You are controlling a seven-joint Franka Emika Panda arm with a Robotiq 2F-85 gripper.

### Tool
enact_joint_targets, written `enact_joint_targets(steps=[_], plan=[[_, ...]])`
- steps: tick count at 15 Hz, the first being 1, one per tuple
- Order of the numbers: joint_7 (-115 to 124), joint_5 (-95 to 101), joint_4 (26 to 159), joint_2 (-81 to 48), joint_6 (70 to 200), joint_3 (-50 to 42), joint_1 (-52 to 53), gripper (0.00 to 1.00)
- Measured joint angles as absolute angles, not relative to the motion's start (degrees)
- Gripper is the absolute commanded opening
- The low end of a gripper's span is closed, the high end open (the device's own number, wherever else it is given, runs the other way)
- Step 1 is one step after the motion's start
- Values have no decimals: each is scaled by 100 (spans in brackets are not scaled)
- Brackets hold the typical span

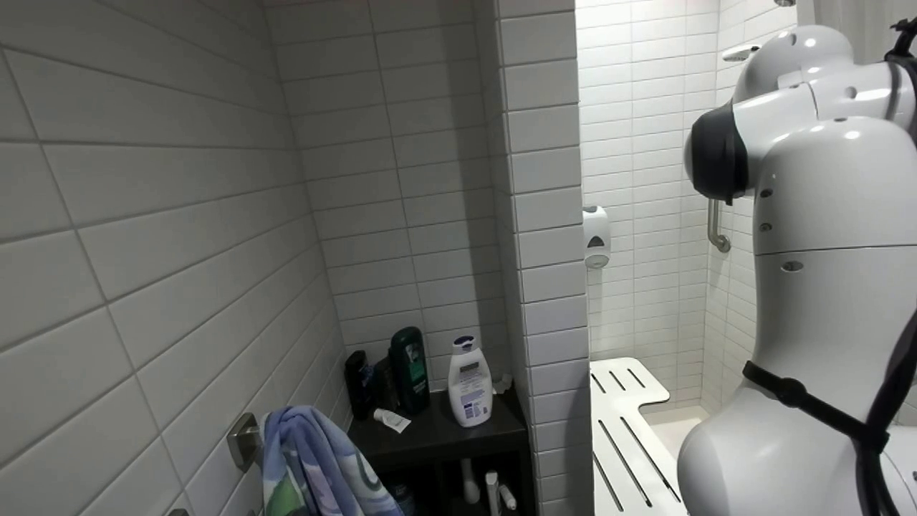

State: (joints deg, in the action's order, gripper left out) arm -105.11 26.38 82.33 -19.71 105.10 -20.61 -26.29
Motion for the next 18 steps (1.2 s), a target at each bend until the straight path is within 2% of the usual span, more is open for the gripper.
enact_joint_targets(steps=[18], plan=[[-10354, 2630, 6709, -3065, 9967, -2060, -3004, 0]])
